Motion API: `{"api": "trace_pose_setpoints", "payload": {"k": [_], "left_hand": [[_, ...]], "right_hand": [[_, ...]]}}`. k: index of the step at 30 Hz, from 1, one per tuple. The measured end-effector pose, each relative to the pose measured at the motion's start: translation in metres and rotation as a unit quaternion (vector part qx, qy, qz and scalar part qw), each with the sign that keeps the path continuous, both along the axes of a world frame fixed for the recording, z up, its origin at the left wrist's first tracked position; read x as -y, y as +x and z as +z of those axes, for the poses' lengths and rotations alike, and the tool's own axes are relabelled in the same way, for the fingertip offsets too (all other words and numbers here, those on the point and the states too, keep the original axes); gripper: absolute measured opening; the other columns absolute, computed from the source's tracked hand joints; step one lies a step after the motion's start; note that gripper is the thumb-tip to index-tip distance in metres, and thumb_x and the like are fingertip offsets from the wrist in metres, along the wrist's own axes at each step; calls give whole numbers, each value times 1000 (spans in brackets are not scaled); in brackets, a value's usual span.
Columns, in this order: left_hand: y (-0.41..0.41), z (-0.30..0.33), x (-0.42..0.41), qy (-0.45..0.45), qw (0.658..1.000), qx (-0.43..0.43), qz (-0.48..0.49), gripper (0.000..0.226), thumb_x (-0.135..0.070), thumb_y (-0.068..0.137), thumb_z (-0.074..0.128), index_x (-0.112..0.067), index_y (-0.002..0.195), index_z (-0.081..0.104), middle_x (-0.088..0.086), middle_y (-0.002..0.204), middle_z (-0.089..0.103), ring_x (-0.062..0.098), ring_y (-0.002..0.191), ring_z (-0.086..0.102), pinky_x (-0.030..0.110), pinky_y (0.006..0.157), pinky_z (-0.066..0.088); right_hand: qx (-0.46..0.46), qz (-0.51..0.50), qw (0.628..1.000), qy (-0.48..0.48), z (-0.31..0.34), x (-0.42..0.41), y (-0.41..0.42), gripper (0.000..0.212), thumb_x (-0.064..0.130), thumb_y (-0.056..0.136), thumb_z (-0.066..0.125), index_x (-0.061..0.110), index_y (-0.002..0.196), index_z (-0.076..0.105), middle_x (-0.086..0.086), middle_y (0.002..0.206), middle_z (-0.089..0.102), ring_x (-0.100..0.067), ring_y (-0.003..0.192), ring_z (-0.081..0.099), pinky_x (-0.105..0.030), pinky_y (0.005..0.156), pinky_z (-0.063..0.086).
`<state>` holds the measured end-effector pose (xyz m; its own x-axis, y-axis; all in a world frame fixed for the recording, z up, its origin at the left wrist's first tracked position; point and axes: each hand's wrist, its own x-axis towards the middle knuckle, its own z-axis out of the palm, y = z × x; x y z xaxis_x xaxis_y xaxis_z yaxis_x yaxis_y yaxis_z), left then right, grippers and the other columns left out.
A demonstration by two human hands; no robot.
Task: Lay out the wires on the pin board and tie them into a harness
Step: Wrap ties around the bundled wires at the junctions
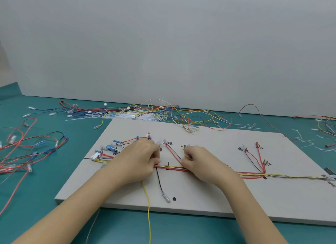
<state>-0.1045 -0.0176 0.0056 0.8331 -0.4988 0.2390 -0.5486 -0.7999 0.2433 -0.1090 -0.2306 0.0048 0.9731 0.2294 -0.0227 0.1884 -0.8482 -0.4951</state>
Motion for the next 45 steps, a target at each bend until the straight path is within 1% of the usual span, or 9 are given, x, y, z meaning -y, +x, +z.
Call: {"api": "trace_pose_setpoints", "payload": {"k": [6, 9, 12, 15, 17, 21, 30, 36, 45], "left_hand": [[3, 2, -3, -76, 996, -42, 8, 7, -27, 84, 64, -24, 79, 67, -11, 78, 59, 3, 75, 52, 26, 71, 45], [3, 2, -2, -127, 990, -53, 5, 5, -32, 82, 68, -27, 80, 67, -12, 75, 58, 2, 73, 54, 19, 65, 43], [2, 3, 2, -160, 987, -36, -5, 7, -25, 84, 69, -23, 77, 68, -11, 72, 59, 4, 73, 55, 16, 63, 41], [-3, 7, 8, -229, 973, -7, -17, 11, -19, 87, 70, -20, 75, 69, -9, 72, 63, 7, 71, 56, 13, 64, 38], [-10, 11, 15, -296, 955, -20, -16, 13, -20, 90, 68, -18, 78, 73, -8, 71, 68, 6, 70, 58, 14, 62, 40], [-23, 16, 31, -419, 884, -201, -47, 22, -14, 96, 57, -12, 83, 75, 3, 76, 75, 4, 65, 64, 13, 58, 44], [-24, 7, 40, -493, 808, -318, -58, 13, -7, 88, 65, -12, 79, 74, 8, 70, 71, 12, 57, 60, 20, 54, 47], [-21, 3, 36, -468, 826, -309, -55, 19, -6, 87, 69, -16, 71, 75, 7, 65, 69, 13, 55, 59, 18, 53, 46], [-14, 10, 23, -416, 859, -298, 1, 10, -7, 88, 69, -9, 79, 74, 7, 67, 72, 13, 58, 61, 19, 56, 51]], "right_hand": [[18, -38, 994, 102, 1, 7, 2, 34, 46, 87, 61, 20, 68, 50, 8, 59, 49, -8, 52, 41, -27, 52, 31], [55, -47, 976, 208, 7, 4, 2, 28, 38, 98, 49, 20, 77, 56, 11, 54, 45, -6, 46, 35, -26, 51, 30], [90, -73, 925, 362, 14, -7, -1, 32, 23, 103, 41, 13, 79, 60, 7, 49, 39, -4, 40, 32, -18, 43, 27], [3, -58, 857, 513, 22, -16, -9, 35, 24, 104, 41, 11, 85, 67, 0, 55, 53, -11, 48, 46, -20, 46, 36], [-23, -33, 853, 520, 22, -20, -12, 36, 28, 103, 39, 17, 91, 71, 0, 73, 67, -13, 70, 59, -27, 64, 45], [-56, -21, 840, 539, 16, -25, -12, 38, 34, 103, 39, 25, 96, 75, 7, 107, 71, -9, 101, 60, -38, 90, 48], [-105, -3, 818, 565, 20, -28, -16, 35, 31, 102, 41, 18, 98, 74, 4, 96, 71, -13, 95, 62, -27, 58, 48], [-10, -32, 811, 584, 19, -23, -12, 20, 12, 95, 57, 7, 107, 72, 0, 85, 69, -12, 67, 55, -20, 59, 47], [33, -67, 815, 575, 15, -21, -9, 19, 17, 95, 58, 8, 95, 75, 1, 76, 62, -10, 59, 52, -19, 49, 40]]}}
